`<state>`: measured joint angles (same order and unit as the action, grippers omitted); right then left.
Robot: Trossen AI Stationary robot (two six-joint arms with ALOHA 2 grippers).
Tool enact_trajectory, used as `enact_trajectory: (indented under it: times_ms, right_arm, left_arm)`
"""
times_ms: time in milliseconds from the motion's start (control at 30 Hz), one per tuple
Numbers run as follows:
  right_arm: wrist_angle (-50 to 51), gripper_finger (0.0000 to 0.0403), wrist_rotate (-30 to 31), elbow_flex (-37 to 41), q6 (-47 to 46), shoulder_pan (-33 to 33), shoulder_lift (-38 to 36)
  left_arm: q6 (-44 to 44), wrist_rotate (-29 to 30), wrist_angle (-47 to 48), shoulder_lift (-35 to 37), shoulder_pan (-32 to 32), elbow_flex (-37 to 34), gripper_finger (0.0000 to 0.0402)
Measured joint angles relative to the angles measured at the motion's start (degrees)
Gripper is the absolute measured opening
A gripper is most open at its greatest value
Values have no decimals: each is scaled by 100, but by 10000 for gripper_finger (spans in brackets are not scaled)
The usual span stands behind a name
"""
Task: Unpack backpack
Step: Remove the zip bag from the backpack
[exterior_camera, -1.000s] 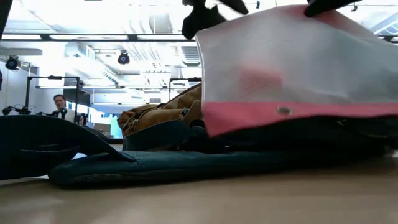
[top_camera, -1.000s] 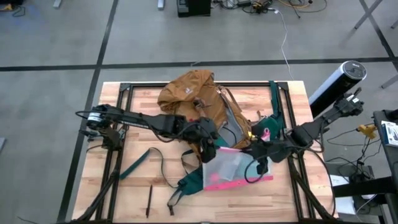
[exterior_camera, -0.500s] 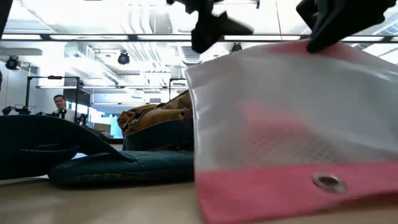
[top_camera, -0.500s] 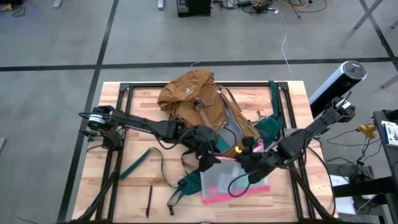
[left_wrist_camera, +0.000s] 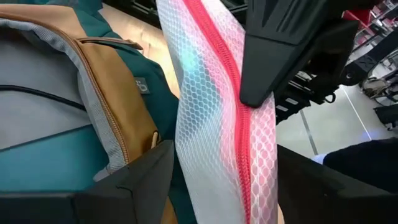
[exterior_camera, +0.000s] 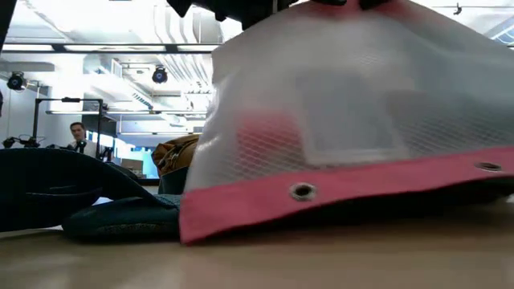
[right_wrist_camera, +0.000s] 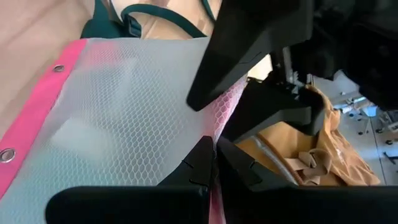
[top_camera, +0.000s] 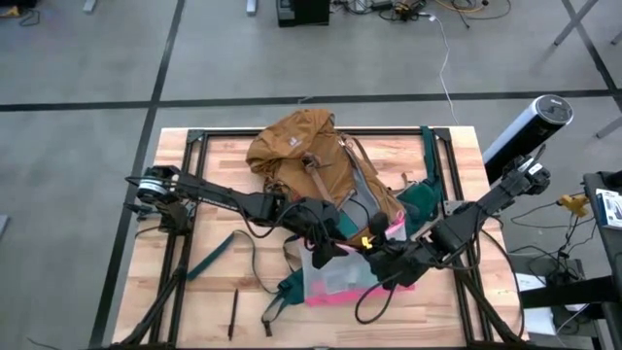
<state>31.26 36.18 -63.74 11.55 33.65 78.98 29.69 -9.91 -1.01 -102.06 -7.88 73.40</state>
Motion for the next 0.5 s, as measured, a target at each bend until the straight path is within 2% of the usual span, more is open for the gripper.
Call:
enact_trajectory:
  times_ms: [100, 267, 367, 500]
  right_arm:
    - [20, 0, -4, -63, 1, -44, -11]
    - [162, 4, -20, -414, -291, -33, -23]
    - [632, 30, 4, -977, -694, -31, -95]
    - [1610, 94, -29, -1813, -1254, -31, -199]
  left_arm:
    - [-79, 35, 7, 0, -13, -6, 187]
    - [-360, 109, 176, 31, -22, 168, 32]
    - [-667, 247, 600, 140, 4, 559, 10]
    - [-1202, 841, 2124, 299, -31, 1603, 3]
